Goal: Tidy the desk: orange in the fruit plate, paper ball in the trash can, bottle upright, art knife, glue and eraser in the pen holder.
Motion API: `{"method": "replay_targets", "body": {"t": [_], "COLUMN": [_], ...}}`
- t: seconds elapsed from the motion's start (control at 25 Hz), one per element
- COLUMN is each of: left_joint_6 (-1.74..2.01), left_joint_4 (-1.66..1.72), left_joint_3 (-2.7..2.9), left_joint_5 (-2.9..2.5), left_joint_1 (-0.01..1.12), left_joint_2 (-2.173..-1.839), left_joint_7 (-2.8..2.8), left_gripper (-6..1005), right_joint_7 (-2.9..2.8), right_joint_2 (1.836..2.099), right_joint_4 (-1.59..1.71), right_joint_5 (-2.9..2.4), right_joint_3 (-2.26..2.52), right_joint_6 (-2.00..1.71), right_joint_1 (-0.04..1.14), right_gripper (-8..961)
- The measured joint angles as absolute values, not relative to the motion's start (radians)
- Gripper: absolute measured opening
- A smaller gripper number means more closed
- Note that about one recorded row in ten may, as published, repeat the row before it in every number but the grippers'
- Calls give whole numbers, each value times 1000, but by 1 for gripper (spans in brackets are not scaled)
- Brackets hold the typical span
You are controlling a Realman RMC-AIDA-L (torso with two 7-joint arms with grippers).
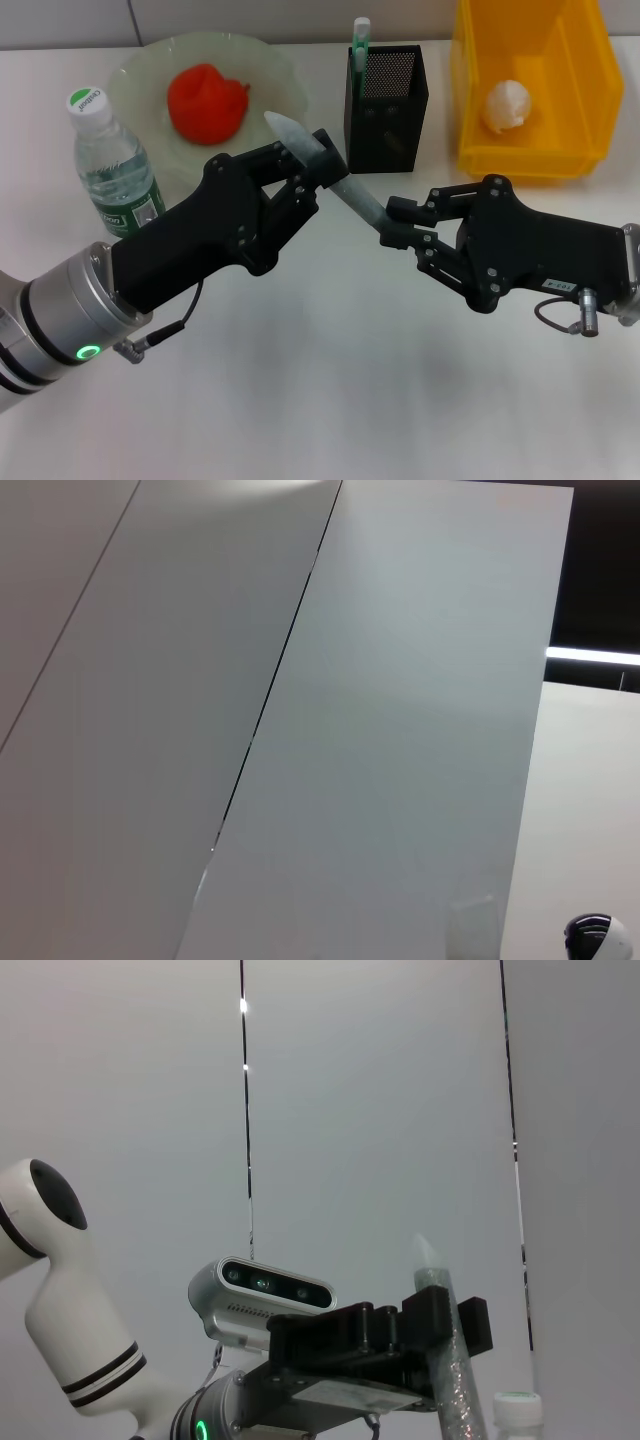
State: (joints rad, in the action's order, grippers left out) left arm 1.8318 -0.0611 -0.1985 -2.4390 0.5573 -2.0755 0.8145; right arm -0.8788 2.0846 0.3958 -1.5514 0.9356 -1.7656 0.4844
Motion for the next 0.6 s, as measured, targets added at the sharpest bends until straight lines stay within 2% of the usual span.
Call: {"method": "replay_targets", "body": {"t": [0.56,0.6], "left_joint_6": [1831,1831], "left_joint_4": [-64,-64], "left_joint_3": [-201,-201], "left_joint_5": [-2435,-2434], "left_joint_1": [558,558], "left_joint_2": [-2075,-2075], "left_joint_7": [814,814], "left_gripper": [161,161], "right_joint_7": [-907,-907], "right_joint_2": [2080,2080], "right_joint_4": [396,396], "right_joint_5": [-1565,-1565], "right_joint_3": [939,939], "right_joint_6": [-1764,-1764], "right_joint_1": [501,501], "right_gripper": [143,183]}}
